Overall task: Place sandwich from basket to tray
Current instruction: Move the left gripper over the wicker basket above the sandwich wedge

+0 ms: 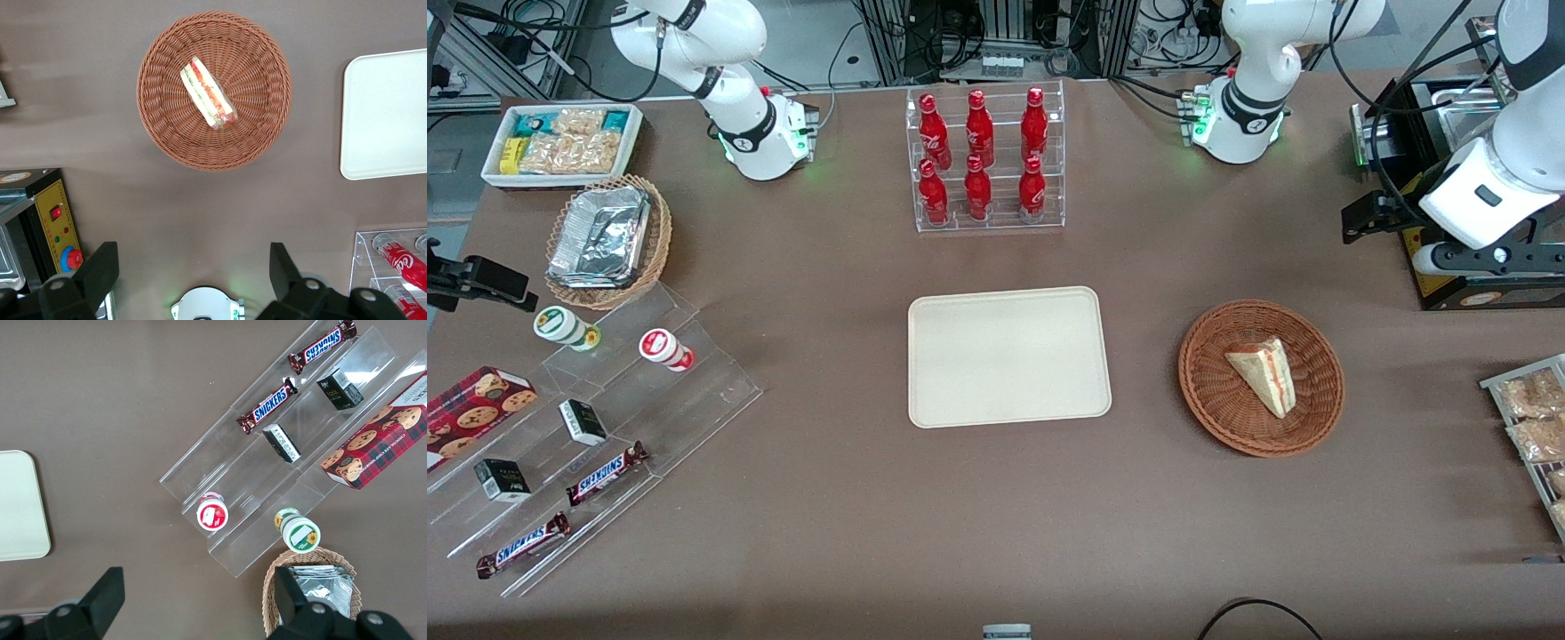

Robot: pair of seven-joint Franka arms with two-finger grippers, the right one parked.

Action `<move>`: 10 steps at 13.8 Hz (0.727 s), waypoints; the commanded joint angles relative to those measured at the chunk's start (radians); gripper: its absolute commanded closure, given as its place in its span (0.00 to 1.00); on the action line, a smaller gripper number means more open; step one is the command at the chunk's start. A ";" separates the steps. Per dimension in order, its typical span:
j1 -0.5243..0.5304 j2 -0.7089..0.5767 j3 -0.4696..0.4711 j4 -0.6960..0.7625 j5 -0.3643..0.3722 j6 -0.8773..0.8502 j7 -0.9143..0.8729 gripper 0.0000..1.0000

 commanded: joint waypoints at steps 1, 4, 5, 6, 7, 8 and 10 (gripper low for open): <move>-0.014 0.001 0.009 0.014 0.023 -0.024 0.006 0.00; -0.020 0.021 0.005 -0.018 0.027 -0.007 0.018 0.00; -0.020 0.030 0.005 -0.032 0.021 0.023 0.016 0.00; -0.020 0.036 0.005 -0.058 0.013 0.045 0.016 0.00; -0.020 0.038 0.005 -0.090 0.013 0.075 0.018 0.00; -0.022 0.036 0.005 -0.140 0.013 0.133 0.018 0.00; -0.033 0.039 0.005 -0.208 0.014 0.235 0.018 0.00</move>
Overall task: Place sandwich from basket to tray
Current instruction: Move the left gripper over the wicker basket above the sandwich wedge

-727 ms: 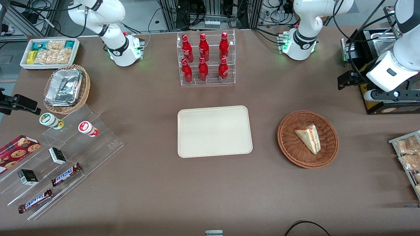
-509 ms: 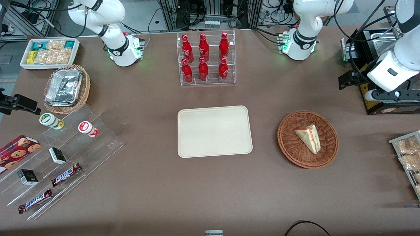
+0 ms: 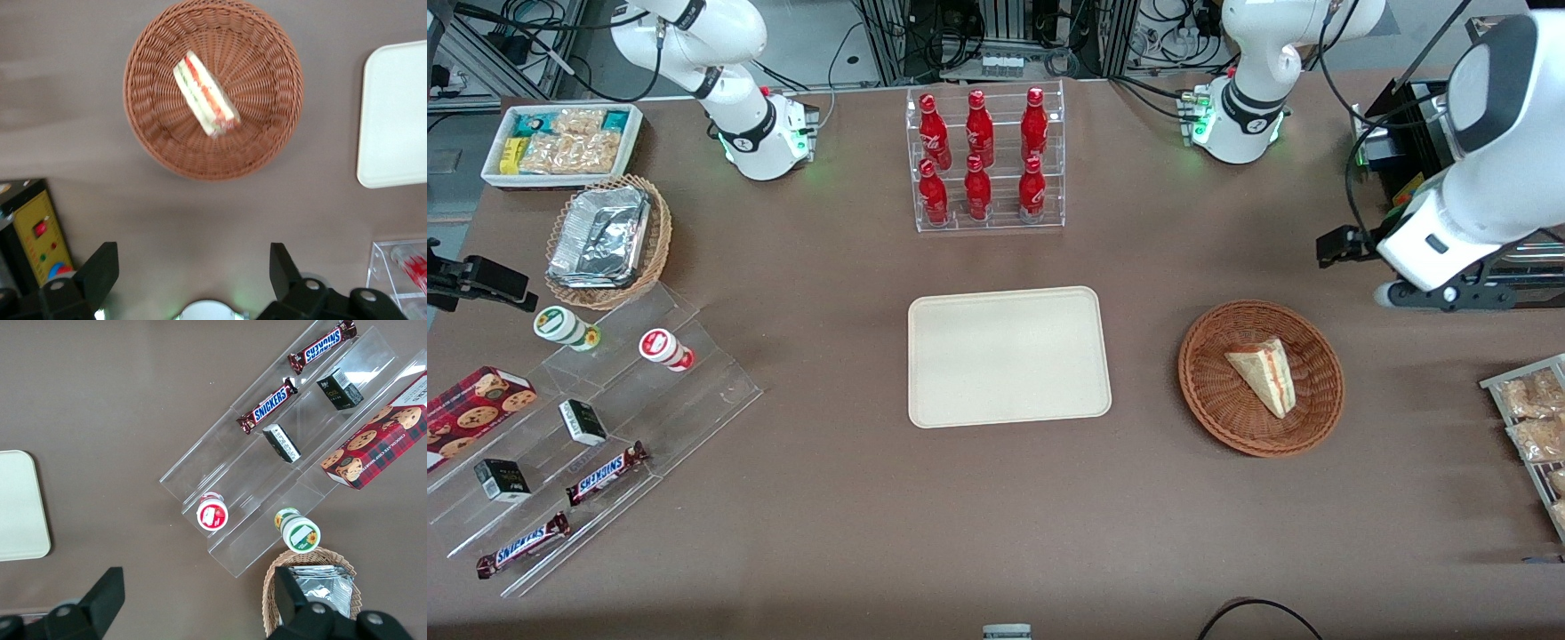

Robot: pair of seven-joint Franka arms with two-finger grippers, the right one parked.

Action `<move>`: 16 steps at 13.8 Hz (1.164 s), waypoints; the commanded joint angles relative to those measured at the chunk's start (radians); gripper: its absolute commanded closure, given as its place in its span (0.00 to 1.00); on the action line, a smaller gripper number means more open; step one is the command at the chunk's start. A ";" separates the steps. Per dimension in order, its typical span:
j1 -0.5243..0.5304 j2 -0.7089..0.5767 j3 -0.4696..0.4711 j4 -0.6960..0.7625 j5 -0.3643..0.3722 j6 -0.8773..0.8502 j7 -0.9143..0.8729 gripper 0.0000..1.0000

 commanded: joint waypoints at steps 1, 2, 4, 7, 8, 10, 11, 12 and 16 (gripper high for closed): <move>-0.020 -0.008 0.005 -0.095 0.006 0.115 0.014 0.00; -0.020 -0.003 0.005 -0.126 0.006 0.159 0.014 0.00; -0.022 0.003 0.005 -0.184 0.008 0.250 0.012 0.00; -0.020 0.020 0.005 -0.263 0.008 0.376 0.008 0.00; -0.020 0.028 0.005 -0.283 0.008 0.411 0.003 0.00; -0.020 0.041 0.007 -0.315 0.008 0.475 -0.003 0.00; -0.019 0.047 0.007 -0.330 0.008 0.509 -0.014 0.00; -0.017 0.052 0.007 -0.350 0.008 0.549 -0.052 0.00; -0.012 0.067 0.008 -0.410 0.004 0.683 -0.301 0.00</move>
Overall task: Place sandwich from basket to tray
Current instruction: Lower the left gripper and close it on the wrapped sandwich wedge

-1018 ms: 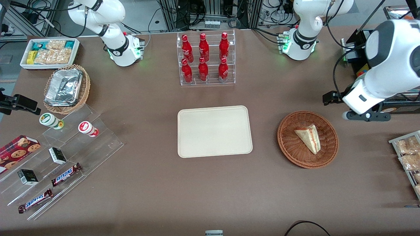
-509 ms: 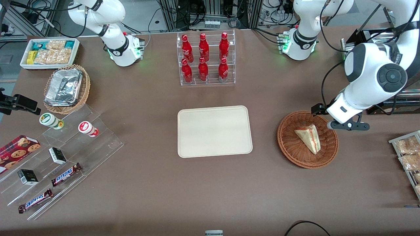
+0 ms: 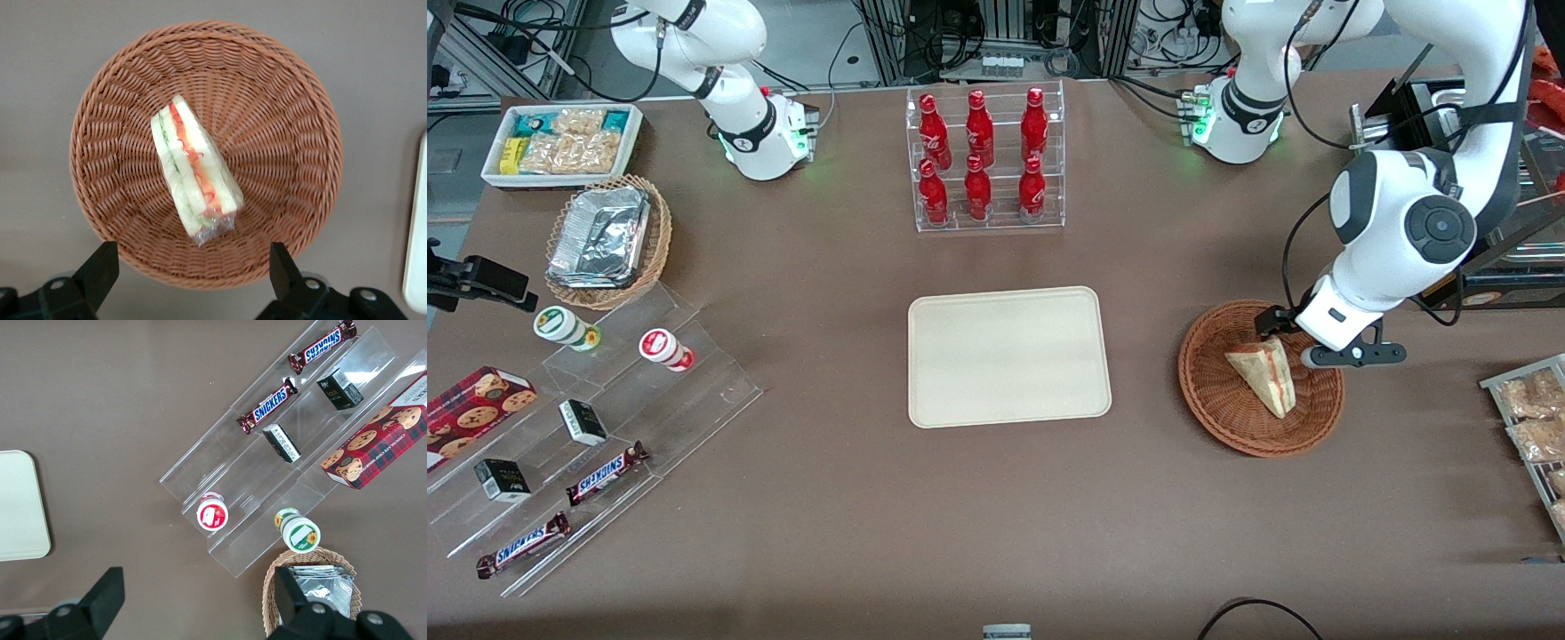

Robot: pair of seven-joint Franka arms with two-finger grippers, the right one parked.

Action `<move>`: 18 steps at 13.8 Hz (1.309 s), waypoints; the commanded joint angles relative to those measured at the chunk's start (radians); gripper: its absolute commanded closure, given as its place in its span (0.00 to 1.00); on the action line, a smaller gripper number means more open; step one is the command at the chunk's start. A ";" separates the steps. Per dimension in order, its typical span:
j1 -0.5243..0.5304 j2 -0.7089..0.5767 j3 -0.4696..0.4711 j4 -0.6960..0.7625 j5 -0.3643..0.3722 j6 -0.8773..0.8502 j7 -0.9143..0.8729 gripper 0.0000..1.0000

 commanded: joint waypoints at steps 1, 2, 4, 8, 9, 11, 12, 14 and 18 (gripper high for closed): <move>-0.002 0.010 0.004 -0.024 0.005 0.055 -0.245 0.00; -0.006 0.019 0.005 -0.024 0.005 0.069 -0.346 0.00; -0.008 0.042 0.004 -0.024 0.005 0.095 -0.535 0.00; 0.000 0.088 0.005 -0.022 -0.004 0.132 -0.594 0.00; 0.000 0.099 0.005 -0.019 -0.019 0.135 -0.597 0.00; -0.002 0.128 0.005 -0.019 -0.024 0.159 -0.597 0.00; -0.002 0.142 0.005 -0.019 -0.024 0.168 -0.599 0.00; -0.002 0.163 0.004 -0.016 -0.026 0.178 -0.599 0.00; 0.000 0.194 0.005 -0.013 -0.053 0.198 -0.608 0.12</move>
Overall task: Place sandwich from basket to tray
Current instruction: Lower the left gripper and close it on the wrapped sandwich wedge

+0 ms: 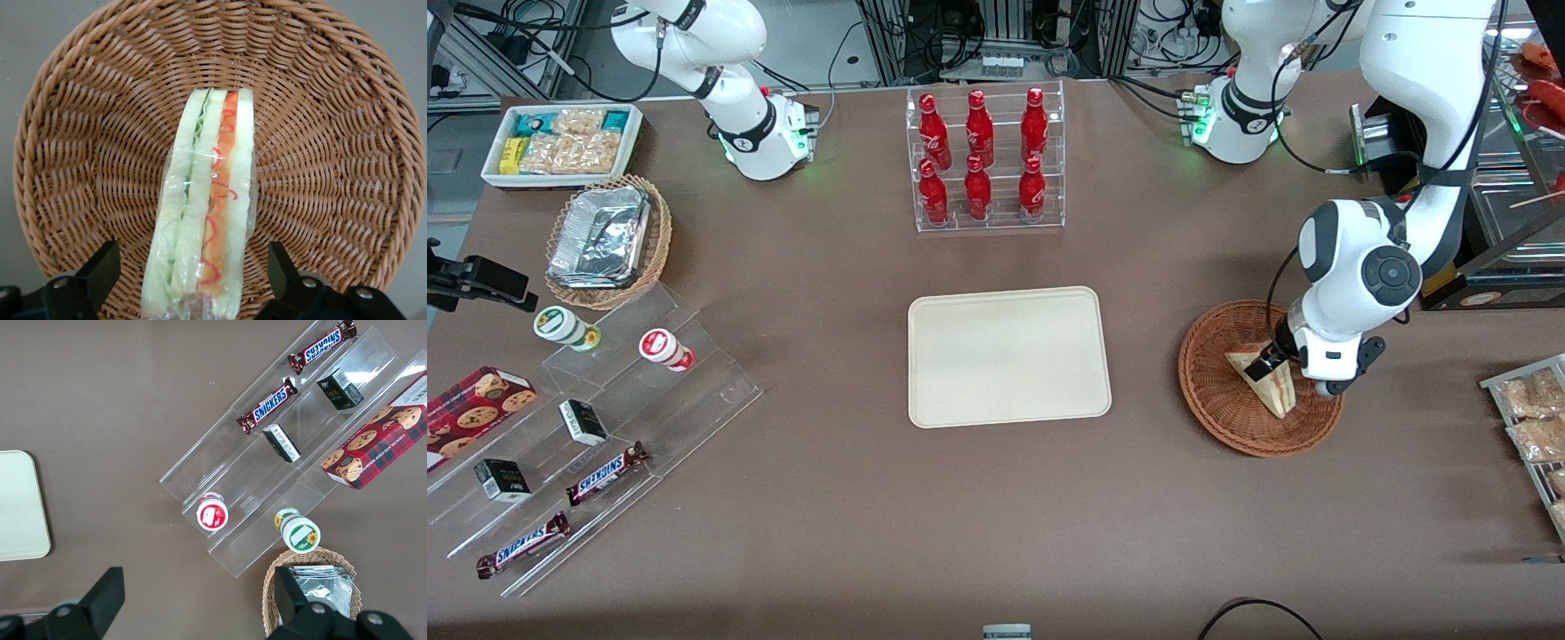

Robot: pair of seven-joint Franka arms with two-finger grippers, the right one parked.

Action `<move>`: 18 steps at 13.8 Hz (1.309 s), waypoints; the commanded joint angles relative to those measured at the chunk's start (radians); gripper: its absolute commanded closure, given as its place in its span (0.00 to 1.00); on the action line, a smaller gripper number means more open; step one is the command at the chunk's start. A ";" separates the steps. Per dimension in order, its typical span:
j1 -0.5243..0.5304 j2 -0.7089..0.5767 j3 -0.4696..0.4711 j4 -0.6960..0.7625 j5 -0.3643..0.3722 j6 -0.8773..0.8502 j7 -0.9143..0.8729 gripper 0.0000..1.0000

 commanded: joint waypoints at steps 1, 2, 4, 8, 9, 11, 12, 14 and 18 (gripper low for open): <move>-0.002 0.028 0.003 0.010 -0.030 0.024 -0.026 0.39; -0.002 0.028 0.003 0.013 -0.030 0.023 -0.027 0.81; -0.002 0.025 0.003 0.023 -0.030 0.011 -0.026 1.00; -0.005 0.014 0.003 0.098 -0.024 -0.096 -0.007 1.00; -0.010 0.013 0.003 0.138 -0.021 -0.158 -0.007 1.00; -0.016 0.011 -0.003 0.232 -0.018 -0.303 -0.003 1.00; -0.033 0.010 -0.013 0.275 -0.018 -0.371 0.026 1.00; -0.086 0.013 -0.017 0.330 -0.016 -0.474 0.103 1.00; -0.235 0.055 -0.017 0.391 -0.020 -0.473 0.126 1.00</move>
